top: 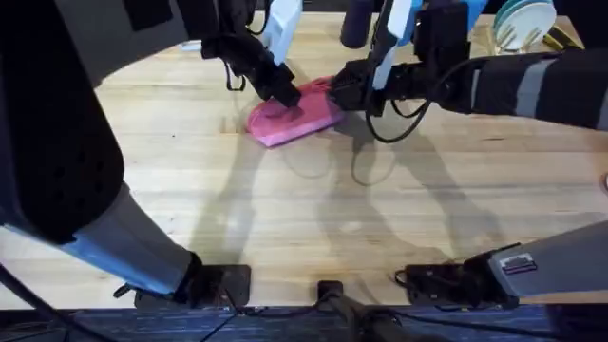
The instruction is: Unzip the bag, pick up the pens from the table one at a time and place them inside, then zip the bag closed.
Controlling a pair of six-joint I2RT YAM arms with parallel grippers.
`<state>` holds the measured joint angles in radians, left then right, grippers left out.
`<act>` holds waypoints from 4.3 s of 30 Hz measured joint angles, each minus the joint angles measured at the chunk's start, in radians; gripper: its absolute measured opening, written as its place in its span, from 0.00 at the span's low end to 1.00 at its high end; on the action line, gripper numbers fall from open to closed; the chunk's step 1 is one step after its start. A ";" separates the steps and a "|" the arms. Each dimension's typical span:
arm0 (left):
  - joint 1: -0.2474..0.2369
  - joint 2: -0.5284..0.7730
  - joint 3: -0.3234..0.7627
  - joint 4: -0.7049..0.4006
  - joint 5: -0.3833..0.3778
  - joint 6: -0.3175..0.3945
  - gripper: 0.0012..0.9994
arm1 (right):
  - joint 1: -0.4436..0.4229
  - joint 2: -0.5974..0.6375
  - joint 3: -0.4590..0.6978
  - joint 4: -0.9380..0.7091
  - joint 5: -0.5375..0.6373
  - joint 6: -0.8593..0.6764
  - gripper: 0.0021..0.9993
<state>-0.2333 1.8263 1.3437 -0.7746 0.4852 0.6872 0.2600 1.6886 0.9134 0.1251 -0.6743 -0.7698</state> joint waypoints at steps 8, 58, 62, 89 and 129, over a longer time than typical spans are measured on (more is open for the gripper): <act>0.000 0.000 0.000 0.000 0.000 0.000 0.04 | -0.002 0.009 0.000 0.027 0.000 -0.001 0.03; -0.004 0.000 0.000 0.008 0.022 0.001 0.04 | -0.288 0.102 0.011 -0.188 -0.056 0.125 0.11; -0.004 0.000 0.000 0.008 0.020 0.000 0.04 | -0.290 0.048 0.022 -0.191 -0.056 0.123 0.70; 0.003 0.000 0.000 0.018 0.013 0.001 0.99 | -0.290 -0.291 0.045 -0.372 0.054 0.119 1.00; 0.126 -0.385 0.367 -0.428 -0.303 -0.381 0.99 | -0.294 -0.459 0.045 -0.403 0.255 0.653 1.00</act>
<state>-0.1070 1.4418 1.7103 -1.2026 0.1821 0.3061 -0.0341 1.2293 0.9585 -0.2783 -0.4193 -0.1168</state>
